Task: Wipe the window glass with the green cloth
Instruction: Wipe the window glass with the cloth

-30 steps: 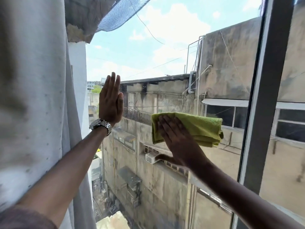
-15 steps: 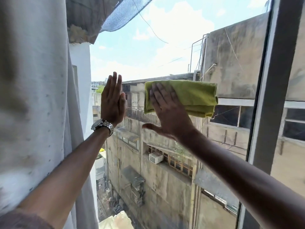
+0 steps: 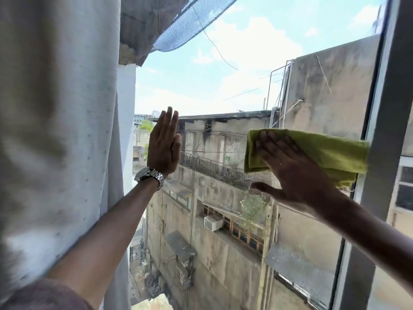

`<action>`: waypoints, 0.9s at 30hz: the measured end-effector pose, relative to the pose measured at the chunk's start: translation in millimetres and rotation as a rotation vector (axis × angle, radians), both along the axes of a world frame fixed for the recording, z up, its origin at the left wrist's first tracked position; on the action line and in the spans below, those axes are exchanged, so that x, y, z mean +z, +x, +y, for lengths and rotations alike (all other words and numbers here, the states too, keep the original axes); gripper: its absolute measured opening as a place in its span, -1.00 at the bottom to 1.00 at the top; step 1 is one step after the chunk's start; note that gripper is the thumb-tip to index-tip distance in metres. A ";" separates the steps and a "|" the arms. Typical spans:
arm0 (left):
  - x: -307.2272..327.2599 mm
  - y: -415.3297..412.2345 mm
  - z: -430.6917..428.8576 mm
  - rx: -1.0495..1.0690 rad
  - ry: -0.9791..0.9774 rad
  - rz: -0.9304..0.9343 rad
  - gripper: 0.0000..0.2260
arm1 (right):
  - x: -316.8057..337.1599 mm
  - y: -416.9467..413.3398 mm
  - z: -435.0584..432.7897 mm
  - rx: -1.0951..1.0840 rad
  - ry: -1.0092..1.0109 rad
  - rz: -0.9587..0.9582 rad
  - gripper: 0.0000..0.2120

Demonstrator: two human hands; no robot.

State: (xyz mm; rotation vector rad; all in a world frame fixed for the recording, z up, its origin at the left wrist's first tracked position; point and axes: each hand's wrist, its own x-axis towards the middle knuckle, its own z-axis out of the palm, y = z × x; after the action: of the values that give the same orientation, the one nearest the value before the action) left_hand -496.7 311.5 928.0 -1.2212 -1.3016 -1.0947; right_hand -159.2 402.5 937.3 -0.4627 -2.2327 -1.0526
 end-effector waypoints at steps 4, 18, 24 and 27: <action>-1.2 -5.6 3.5 0.004 -0.001 0.004 -0.48 | 37.9 -20.3 -2.9 -0.027 0.003 0.077 -0.02; -0.3 -11.5 11.4 -0.051 0.026 -0.003 -0.49 | 24.7 -128.5 -31.8 0.026 0.029 0.052 0.09; -2.1 -8.2 9.0 -0.034 0.023 -0.006 -0.49 | -42.0 -126.5 -28.5 0.045 0.045 -0.120 0.08; -2.9 -6.5 6.6 -0.022 0.014 0.008 -0.49 | -64.3 -103.5 -22.0 0.024 0.022 -0.206 0.09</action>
State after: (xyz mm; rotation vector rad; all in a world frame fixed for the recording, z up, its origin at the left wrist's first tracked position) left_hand -503.2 318.1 925.1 -1.2309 -1.2745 -1.1121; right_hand -262.7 380.5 872.9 -0.3295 -2.3969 -1.1566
